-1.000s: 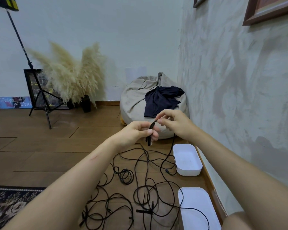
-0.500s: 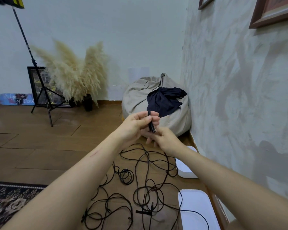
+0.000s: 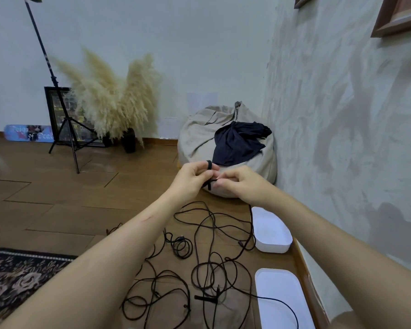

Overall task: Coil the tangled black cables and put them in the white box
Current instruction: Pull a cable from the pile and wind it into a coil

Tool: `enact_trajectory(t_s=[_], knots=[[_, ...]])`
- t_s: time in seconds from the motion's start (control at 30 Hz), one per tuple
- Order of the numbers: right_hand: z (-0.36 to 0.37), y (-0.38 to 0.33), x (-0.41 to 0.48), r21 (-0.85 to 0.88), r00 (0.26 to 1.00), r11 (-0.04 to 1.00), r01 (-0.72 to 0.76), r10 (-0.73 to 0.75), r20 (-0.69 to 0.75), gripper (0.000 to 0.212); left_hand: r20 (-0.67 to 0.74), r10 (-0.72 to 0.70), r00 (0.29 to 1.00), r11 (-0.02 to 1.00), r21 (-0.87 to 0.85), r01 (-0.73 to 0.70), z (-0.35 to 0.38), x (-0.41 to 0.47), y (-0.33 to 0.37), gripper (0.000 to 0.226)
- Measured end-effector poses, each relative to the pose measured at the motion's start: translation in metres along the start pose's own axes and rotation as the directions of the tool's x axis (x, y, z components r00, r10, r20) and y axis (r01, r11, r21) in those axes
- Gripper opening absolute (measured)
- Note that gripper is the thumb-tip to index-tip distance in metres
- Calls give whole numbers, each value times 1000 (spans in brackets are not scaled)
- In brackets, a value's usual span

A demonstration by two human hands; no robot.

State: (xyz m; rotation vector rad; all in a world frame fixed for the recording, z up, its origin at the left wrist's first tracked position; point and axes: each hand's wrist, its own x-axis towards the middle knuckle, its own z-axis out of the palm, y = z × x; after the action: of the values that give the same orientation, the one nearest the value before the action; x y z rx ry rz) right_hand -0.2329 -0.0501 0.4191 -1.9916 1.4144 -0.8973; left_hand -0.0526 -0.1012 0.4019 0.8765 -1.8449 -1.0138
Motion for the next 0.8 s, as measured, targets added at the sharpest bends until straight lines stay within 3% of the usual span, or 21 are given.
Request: enact_trajectory(t_s=[0.07,0.17,0.33,0.53,0.8], knots=[[-9,5,-1,-74,997,996,55,-59,-54,19,141,-4,990,999,46,-3,4,-2,0,21],[-14,8,-3,-210,983,972,103,-132,-131,18,250,-55,967,996,-50,70,11,-3,4,24],[-22,12,-4,-207,950,970,131,-182,-252,14,370,-125,921,952,-215,216,9,-5,8,30],[-25,18,-8,-136,940,981,140,-175,-293,11,426,-120,897,964,-165,208,11,-7,11,34],[-24,22,-7,-38,946,993,110,-116,-301,8,376,-88,922,980,-132,147,18,-10,11,30]])
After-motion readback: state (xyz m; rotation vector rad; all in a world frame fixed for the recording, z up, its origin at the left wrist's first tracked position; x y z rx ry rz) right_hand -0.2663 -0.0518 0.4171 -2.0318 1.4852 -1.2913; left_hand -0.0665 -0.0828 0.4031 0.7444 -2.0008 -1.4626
